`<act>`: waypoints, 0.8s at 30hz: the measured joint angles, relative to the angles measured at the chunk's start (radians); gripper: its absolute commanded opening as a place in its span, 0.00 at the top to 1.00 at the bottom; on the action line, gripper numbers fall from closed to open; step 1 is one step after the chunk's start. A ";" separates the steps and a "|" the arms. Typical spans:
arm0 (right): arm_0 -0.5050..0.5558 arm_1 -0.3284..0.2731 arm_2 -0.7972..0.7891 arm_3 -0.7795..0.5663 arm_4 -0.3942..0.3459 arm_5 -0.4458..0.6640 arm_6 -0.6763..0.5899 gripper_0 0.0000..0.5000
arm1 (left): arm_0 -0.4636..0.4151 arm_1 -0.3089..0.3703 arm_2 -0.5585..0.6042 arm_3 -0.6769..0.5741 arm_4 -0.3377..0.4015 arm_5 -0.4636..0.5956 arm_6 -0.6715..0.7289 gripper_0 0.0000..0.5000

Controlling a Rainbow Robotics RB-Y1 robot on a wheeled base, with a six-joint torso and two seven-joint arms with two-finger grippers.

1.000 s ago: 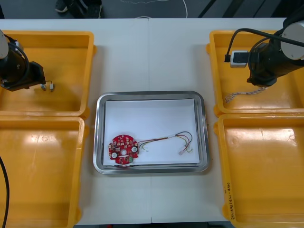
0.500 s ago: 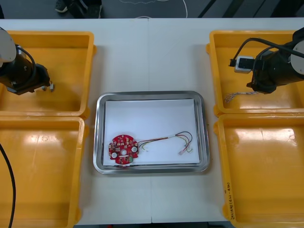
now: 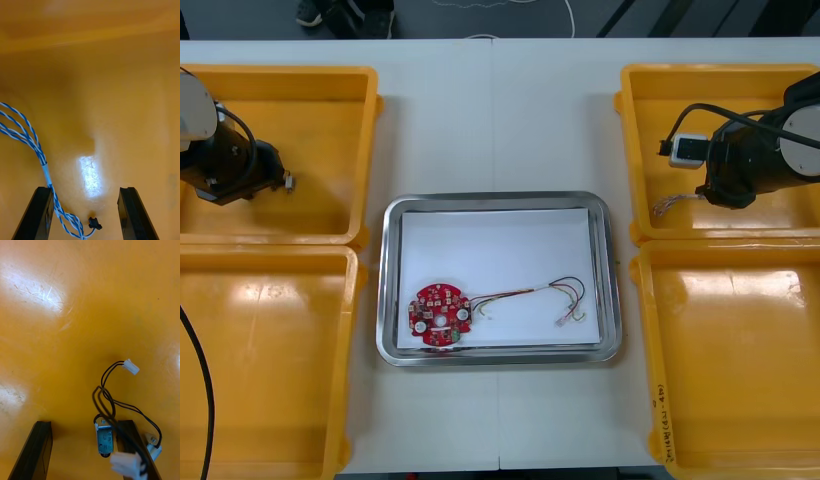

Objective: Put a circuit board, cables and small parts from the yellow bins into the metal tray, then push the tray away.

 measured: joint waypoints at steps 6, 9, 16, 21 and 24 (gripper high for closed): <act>0.000 -0.013 0.035 0.004 -0.005 -0.014 0.000 0.00 | 0.000 0.000 0.000 0.001 0.000 -0.001 0.000 0.71; 0.000 -0.016 0.039 0.015 -0.017 -0.024 0.000 0.00 | 0.000 0.000 0.000 0.001 0.000 -0.001 0.000 1.00; 0.001 -0.016 0.041 0.053 -0.031 -0.047 0.000 0.00 | 0.000 0.000 0.000 0.002 0.000 -0.002 0.000 1.00; 0.001 -0.018 0.041 0.058 -0.038 -0.049 0.000 0.00 | 0.000 0.000 0.000 0.002 0.000 -0.002 0.000 1.00; 0.001 -0.019 0.041 0.058 -0.041 -0.050 0.000 0.00 | 0.000 0.000 0.000 0.002 0.000 -0.002 0.000 1.00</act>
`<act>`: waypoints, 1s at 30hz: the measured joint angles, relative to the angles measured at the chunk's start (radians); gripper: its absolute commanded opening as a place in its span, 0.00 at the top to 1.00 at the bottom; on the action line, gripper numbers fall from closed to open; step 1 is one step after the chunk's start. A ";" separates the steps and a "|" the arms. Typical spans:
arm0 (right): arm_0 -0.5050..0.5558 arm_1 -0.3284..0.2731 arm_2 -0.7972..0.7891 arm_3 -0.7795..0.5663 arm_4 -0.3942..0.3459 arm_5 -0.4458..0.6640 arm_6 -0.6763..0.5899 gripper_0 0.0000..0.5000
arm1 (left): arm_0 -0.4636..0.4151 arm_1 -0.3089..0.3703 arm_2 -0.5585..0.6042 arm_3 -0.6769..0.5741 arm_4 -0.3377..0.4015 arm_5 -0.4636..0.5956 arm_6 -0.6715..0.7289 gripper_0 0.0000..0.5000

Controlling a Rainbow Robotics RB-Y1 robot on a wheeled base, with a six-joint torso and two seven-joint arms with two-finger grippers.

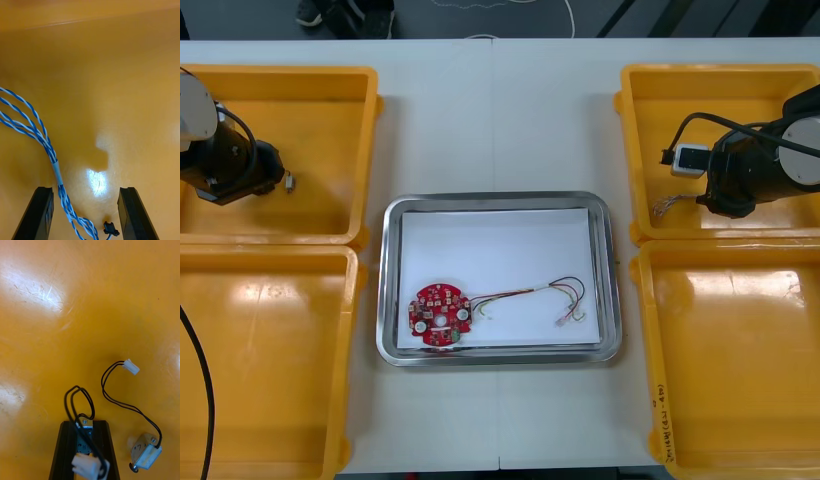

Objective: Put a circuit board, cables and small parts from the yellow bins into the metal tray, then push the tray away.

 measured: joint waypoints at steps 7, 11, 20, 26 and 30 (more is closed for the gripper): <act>0.000 0.000 0.002 0.014 -0.018 -0.001 0.000 0.00 | -0.002 0.006 0.002 -0.078 0.007 0.141 0.000 1.00; 0.000 0.000 0.013 0.018 -0.021 -0.010 0.000 0.00 | -0.002 0.010 0.034 -0.191 0.014 0.233 0.000 1.00; 0.000 -0.001 0.026 0.028 -0.031 -0.023 0.000 0.10 | -0.003 0.011 0.108 -0.424 0.072 0.419 0.001 1.00; 0.000 -0.002 0.026 0.036 -0.040 -0.032 0.000 0.54 | -0.016 0.012 0.023 -0.495 0.157 0.524 0.112 1.00; 0.000 -0.004 0.026 0.037 -0.042 -0.032 0.000 0.90 | -0.016 0.011 -0.092 -0.544 0.219 0.543 0.318 1.00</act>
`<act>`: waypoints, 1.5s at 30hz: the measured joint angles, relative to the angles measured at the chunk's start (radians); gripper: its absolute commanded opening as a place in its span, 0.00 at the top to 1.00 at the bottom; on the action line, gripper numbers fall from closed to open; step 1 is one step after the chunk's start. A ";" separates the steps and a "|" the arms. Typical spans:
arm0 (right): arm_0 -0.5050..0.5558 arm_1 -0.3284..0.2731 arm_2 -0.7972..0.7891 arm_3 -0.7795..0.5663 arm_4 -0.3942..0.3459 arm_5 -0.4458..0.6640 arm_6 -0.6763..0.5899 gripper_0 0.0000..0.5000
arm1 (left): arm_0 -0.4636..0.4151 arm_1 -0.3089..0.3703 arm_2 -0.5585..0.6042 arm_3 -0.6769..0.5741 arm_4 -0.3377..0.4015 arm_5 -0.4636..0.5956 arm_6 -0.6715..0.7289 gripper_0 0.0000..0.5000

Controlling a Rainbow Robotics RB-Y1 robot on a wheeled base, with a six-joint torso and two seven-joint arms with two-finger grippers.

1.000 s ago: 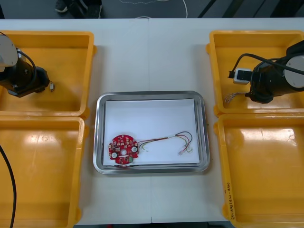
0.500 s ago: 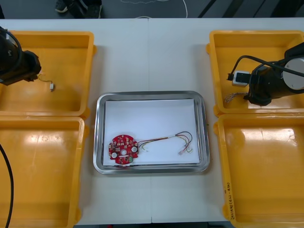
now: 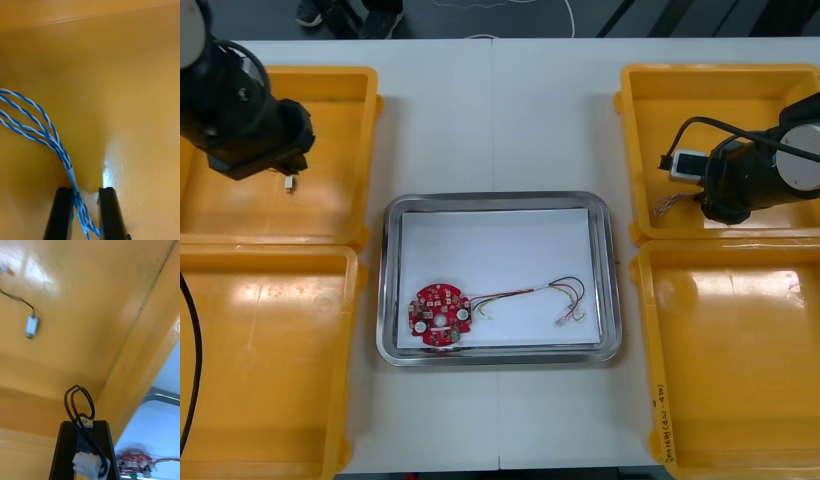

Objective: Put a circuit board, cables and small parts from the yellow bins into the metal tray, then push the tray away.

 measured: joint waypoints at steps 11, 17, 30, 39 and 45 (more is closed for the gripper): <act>0.000 -0.012 0.000 0.002 -0.022 0.000 0.000 1.00 | 0.000 -0.070 -0.127 -0.084 0.042 0.002 0.177 1.00; 0.000 -0.015 0.001 0.003 -0.034 0.000 0.000 1.00 | 0.000 -0.088 -0.232 -0.097 0.047 0.002 0.177 1.00; -0.001 -0.037 0.000 0.003 -0.066 0.032 0.000 1.00 | 0.000 -0.153 -0.387 -0.100 0.014 -0.023 0.177 1.00; -0.019 -0.048 -0.026 0.003 -0.124 0.145 0.000 1.00 | 0.020 -0.194 -0.462 -0.100 -0.082 -0.148 0.173 1.00; -0.042 -0.072 -0.027 0.003 -0.201 0.191 0.000 1.00 | 0.030 -0.203 -0.509 -0.039 -0.107 -0.226 0.122 1.00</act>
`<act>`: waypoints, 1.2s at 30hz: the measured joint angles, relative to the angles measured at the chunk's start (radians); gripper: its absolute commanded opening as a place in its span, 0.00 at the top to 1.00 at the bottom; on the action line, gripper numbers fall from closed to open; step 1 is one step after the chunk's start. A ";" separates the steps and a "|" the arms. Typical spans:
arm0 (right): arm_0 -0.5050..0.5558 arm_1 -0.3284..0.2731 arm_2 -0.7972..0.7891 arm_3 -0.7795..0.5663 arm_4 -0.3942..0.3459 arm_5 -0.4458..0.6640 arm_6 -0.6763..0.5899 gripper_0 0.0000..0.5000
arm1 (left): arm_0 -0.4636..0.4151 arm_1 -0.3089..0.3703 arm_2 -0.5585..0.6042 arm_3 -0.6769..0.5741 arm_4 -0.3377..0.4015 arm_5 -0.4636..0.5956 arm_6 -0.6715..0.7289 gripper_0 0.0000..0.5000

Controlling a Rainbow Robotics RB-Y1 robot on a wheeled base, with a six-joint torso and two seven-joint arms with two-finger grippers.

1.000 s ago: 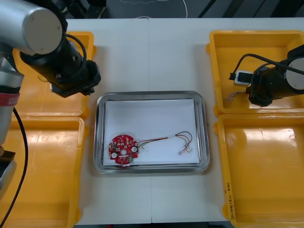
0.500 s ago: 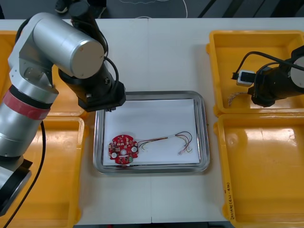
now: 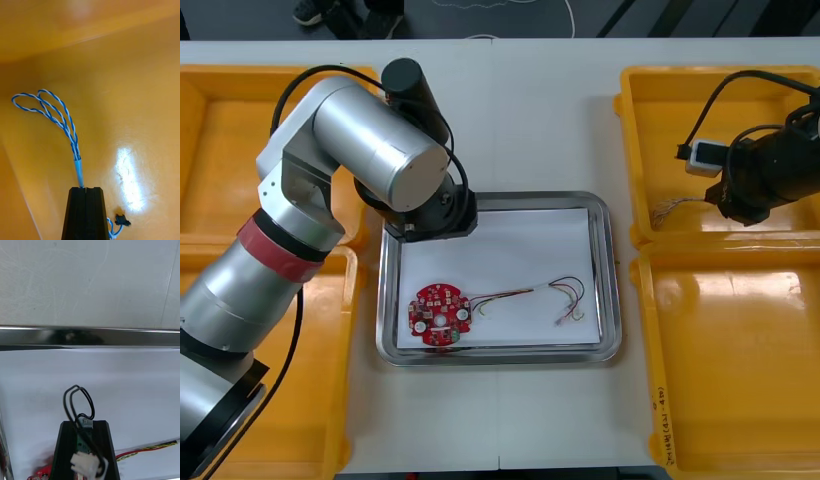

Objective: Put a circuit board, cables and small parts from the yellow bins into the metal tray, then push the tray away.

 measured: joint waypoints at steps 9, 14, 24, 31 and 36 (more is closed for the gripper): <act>-0.048 -0.010 -0.021 0.000 -0.051 0.077 0.000 1.00 | 0.010 -0.005 -0.014 0.098 0.000 -0.045 -0.029 1.00; -0.066 -0.013 -0.042 0.000 -0.088 0.124 0.000 1.00 | 0.029 -0.005 -0.014 0.099 -0.001 -0.070 -0.029 1.00; -0.147 -0.014 -0.045 0.000 -0.102 0.247 -0.340 1.00 | 0.039 -0.005 -0.014 0.099 -0.002 -0.070 -0.029 0.18; -0.180 -0.015 -0.045 -0.022 -0.109 0.294 -0.697 1.00 | 0.039 -0.004 -0.008 0.091 0.002 -0.070 -0.029 0.00; -0.192 -0.016 -0.045 -0.052 -0.109 0.334 -0.888 1.00 | 0.040 -0.003 0.026 0.051 0.005 -0.030 -0.029 0.00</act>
